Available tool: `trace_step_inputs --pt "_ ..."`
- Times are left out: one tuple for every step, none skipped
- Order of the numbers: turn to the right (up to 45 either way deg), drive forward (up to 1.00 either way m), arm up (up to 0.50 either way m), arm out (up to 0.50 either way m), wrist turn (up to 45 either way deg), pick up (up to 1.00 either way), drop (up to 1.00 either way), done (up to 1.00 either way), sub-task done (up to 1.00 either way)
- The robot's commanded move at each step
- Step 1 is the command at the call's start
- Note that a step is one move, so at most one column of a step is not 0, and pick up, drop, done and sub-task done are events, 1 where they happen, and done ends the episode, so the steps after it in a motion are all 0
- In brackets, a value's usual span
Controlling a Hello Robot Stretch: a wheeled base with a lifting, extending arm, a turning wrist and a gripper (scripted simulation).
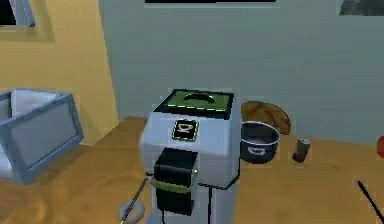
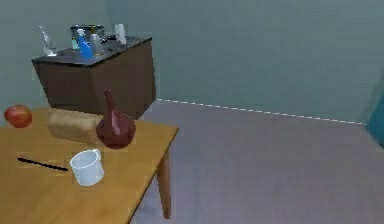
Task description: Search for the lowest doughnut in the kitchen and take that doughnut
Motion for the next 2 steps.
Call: trace_step_inputs --pt "-45.0 0.0 0.0 0.0 0.0 0.0 0.0 0.0 0.0" --pt "-45.0 0.0 0.0 0.0 0.0 0.0 0.0 0.0 0.0"
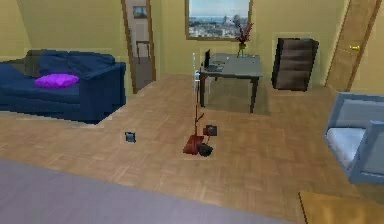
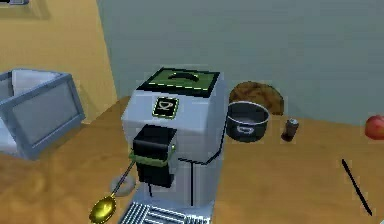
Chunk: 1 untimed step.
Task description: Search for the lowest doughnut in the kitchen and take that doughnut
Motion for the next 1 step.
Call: trace_step_inputs --pt "-18.0 0.0 0.0 0.0 0.0 0.0 0.0 0.0 0.0"
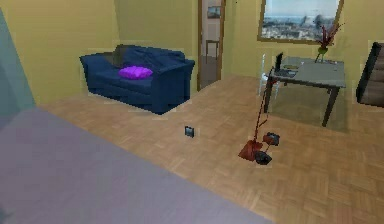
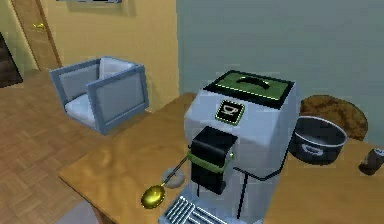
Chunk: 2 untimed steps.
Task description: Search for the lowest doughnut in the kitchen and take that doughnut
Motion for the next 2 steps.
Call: trace_step_inputs --pt "0.0 0.0 0.5 0.0 0.0 0.0 0.0 0.0 0.0" --pt "0.0 0.0 0.38 0.0 0.0 0.0 0.0 0.0 0.0"
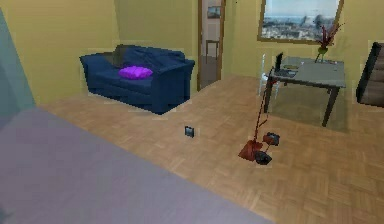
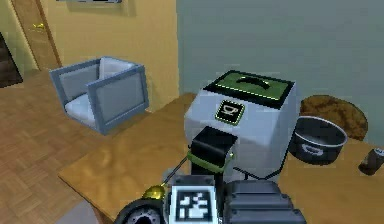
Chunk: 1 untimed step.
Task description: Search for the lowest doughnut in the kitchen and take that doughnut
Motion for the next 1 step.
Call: trace_step_inputs --pt "0.0 0.0 0.0 0.24 0.0 0.0 0.0 0.0 0.0"
